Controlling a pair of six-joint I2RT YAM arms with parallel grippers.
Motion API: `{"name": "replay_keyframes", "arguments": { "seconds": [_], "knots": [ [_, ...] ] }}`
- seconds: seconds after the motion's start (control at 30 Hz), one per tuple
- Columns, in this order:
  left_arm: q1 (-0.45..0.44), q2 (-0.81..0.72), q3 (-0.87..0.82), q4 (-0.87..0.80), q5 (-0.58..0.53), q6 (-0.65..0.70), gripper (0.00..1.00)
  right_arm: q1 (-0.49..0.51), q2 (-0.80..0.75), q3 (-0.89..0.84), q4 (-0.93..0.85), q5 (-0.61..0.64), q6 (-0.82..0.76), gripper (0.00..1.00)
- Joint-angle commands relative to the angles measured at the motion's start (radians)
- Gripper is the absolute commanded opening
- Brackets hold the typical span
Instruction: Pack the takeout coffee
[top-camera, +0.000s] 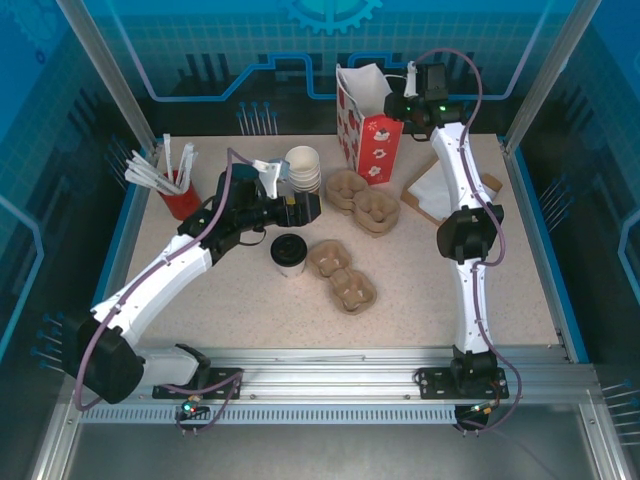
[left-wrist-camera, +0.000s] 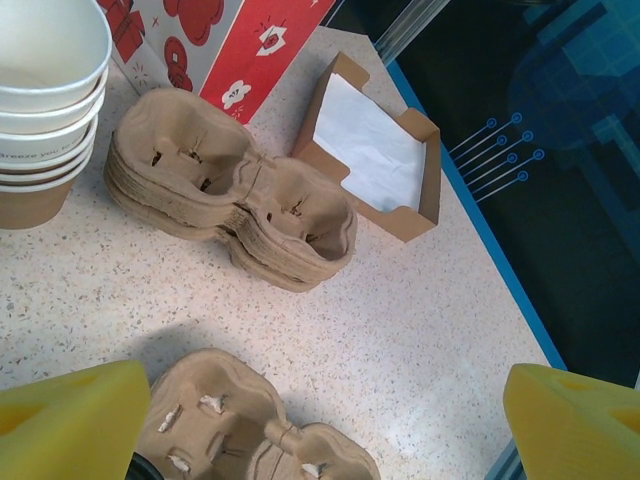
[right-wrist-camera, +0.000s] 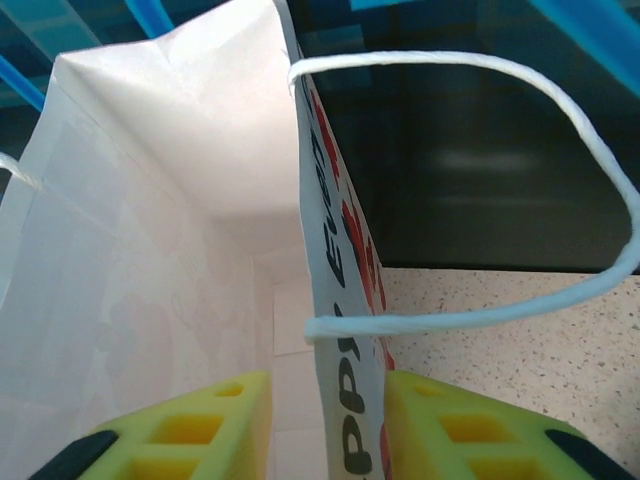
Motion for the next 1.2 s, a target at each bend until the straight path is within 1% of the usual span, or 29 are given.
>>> {"name": "replay_keyframes", "arguments": {
  "seconds": [0.0, 0.03, 0.17, 0.43, 0.63, 0.77, 0.93, 1.1, 1.17],
  "knots": [
    [-0.009, 0.013, 0.029, 0.007, 0.027, 0.011, 0.93, -0.017, 0.037, 0.045, 0.025, -0.007, 0.009, 0.32],
    [-0.008, 0.016, 0.03, 0.007, 0.029, 0.012, 0.93, -0.018, 0.041, 0.049, 0.022, -0.007, 0.01, 0.31],
    [-0.009, 0.027, 0.03, 0.012, 0.033, 0.009, 0.93, -0.021, 0.039, 0.054, 0.032, -0.004, 0.013, 0.19],
    [-0.009, 0.036, 0.036, 0.016, 0.041, 0.001, 0.93, -0.031, 0.0, 0.072, 0.029, 0.005, 0.017, 0.06],
    [-0.014, 0.025, 0.034, 0.015, 0.043, -0.002, 0.93, -0.048, -0.077, 0.071, 0.003, -0.012, 0.025, 0.02],
    [-0.017, 0.012, 0.032, 0.015, 0.042, -0.004, 0.93, -0.051, -0.141, 0.07, -0.027, -0.024, 0.013, 0.02],
    [-0.02, -0.01, 0.032, 0.01, 0.043, -0.008, 0.93, -0.056, -0.252, 0.055, -0.096, -0.043, -0.006, 0.02],
    [-0.024, -0.046, 0.019, 0.004, 0.041, -0.011, 0.93, -0.056, -0.405, -0.037, -0.181, -0.067, -0.059, 0.02],
    [-0.025, -0.067, 0.008, 0.0, 0.043, -0.013, 0.93, -0.056, -0.479, -0.075, -0.244, -0.086, -0.086, 0.02]
  ]
}}
